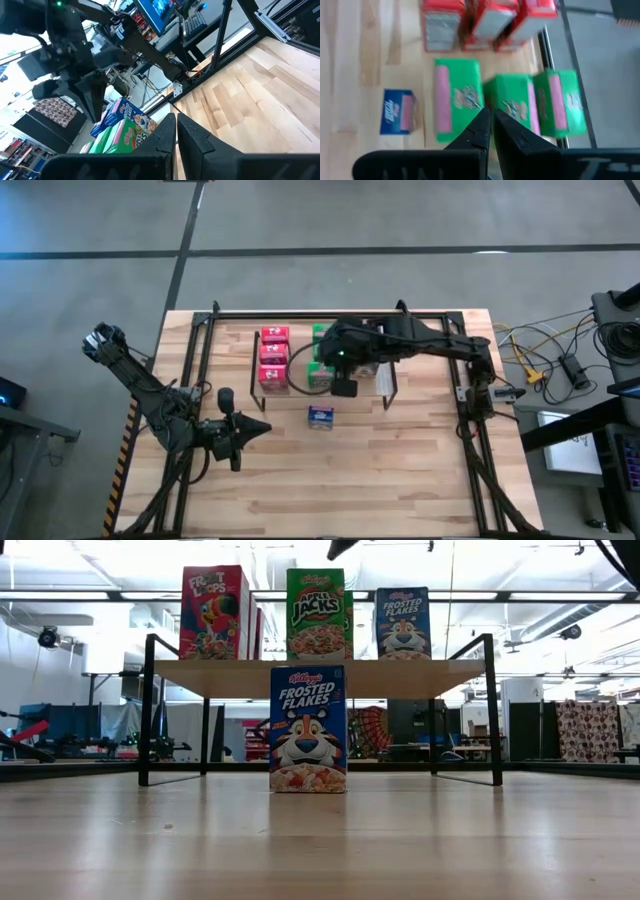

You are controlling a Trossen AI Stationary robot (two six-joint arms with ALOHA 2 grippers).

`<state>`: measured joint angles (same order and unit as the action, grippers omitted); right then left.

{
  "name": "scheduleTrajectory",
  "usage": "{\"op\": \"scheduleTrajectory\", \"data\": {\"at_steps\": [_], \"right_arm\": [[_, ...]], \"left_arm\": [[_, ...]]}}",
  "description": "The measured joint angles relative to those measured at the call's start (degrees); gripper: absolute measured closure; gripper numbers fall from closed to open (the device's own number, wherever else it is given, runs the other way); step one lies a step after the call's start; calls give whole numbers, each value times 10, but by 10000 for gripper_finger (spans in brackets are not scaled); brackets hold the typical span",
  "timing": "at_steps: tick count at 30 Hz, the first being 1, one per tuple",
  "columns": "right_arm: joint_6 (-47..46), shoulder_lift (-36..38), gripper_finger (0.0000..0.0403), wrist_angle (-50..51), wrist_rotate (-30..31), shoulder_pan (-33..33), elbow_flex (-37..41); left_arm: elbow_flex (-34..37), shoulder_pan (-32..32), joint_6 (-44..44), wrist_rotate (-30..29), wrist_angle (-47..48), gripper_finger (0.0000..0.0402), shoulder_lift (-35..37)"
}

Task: Stack cereal on shelf
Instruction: Adjust the green cereal boxes on the shelf

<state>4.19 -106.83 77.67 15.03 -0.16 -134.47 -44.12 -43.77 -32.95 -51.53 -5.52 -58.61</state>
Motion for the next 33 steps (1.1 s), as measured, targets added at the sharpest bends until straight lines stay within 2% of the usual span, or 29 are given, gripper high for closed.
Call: {"op": "scheduleTrajectory", "data": {"at_steps": [12,19,33], "right_arm": [[1,0,390,26,-6,-59,0],[3,0,390,26,-34,-65,3],[10,-1,390,-13,-32,-65,62]], "left_arm": [[0,0,0,0,0,401,0],[0,0,0,0,0,401,0],[0,0,0,0,0,401,0]]}}
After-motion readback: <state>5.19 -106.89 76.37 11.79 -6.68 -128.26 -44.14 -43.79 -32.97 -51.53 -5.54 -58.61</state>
